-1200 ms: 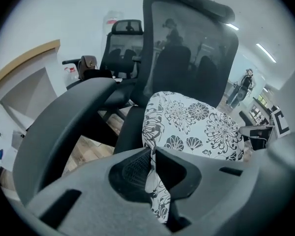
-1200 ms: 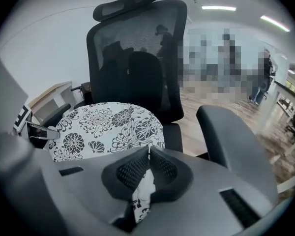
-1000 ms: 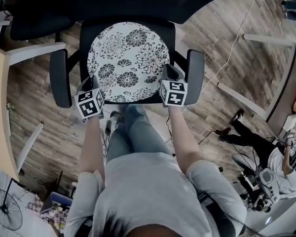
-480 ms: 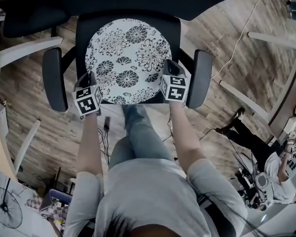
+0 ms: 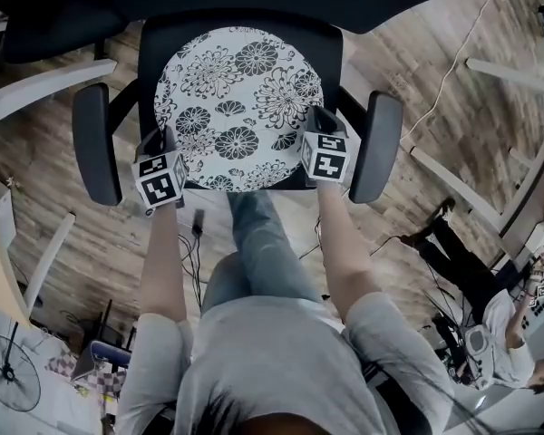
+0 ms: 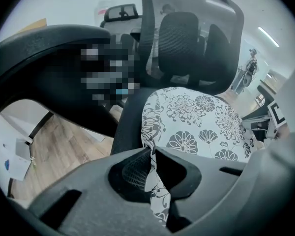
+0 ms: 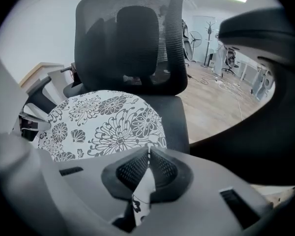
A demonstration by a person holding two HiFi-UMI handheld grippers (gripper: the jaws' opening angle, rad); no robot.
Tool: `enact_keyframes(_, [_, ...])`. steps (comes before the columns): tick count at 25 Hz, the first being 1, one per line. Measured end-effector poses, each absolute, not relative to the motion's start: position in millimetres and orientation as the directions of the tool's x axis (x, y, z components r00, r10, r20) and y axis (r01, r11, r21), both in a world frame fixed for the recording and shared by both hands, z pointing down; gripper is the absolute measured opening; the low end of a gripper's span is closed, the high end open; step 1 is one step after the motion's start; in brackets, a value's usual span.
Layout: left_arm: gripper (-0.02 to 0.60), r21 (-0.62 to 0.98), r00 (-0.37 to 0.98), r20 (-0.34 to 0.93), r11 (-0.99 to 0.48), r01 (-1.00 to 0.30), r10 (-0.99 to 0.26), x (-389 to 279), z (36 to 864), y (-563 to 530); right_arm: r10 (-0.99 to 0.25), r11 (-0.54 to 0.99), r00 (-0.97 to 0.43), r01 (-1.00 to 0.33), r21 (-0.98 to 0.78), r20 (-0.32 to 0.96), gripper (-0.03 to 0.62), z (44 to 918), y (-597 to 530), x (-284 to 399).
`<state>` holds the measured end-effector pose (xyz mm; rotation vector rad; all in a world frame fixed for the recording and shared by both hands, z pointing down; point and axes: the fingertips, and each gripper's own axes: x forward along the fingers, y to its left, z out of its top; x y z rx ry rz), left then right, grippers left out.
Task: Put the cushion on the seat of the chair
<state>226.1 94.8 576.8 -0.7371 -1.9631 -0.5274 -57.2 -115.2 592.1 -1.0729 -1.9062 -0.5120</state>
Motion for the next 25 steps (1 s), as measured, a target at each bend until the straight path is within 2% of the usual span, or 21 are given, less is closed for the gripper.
enact_keyframes(10, [0.021,0.056,-0.399,0.861,0.72,0.692,0.316,226.6,579.4,99.3,0.488,0.568,-0.254,0.819,-0.082,0.835,0.018,598.9,-113.9,-57.5])
enact_keyframes(11, [0.032,0.053,-0.402,0.857,0.72,0.691,0.323,226.6,577.8,100.2,0.493,0.568,-0.25,0.818,-0.091,0.833,0.018,597.3,-113.7,-56.5])
enact_keyframes(13, [0.099,0.043,-0.402,0.851,0.718,0.694,0.338,226.2,573.6,103.1,0.509,0.568,-0.242,0.816,-0.111,0.826,0.018,592.7,-112.5,-54.3])
enact_keyframes(15, [0.136,0.028,-0.399,0.846,0.719,0.695,0.353,224.8,567.9,106.6,0.519,0.577,-0.25,0.808,-0.119,0.818,0.018,586.0,-111.6,-53.7])
enact_keyframes(22, [0.204,-0.019,-0.406,0.817,0.722,0.691,0.41,221.5,544.8,113.9,0.558,0.622,-0.307,0.77,-0.144,0.771,0.018,554.3,-113.3,-50.5])
enact_keyframes(25, [0.209,-0.023,-0.42,0.8,0.722,0.692,0.428,220.3,529.2,116.7,0.589,0.614,-0.3,0.77,-0.174,0.75,0.018,539.6,-109.9,-40.5])
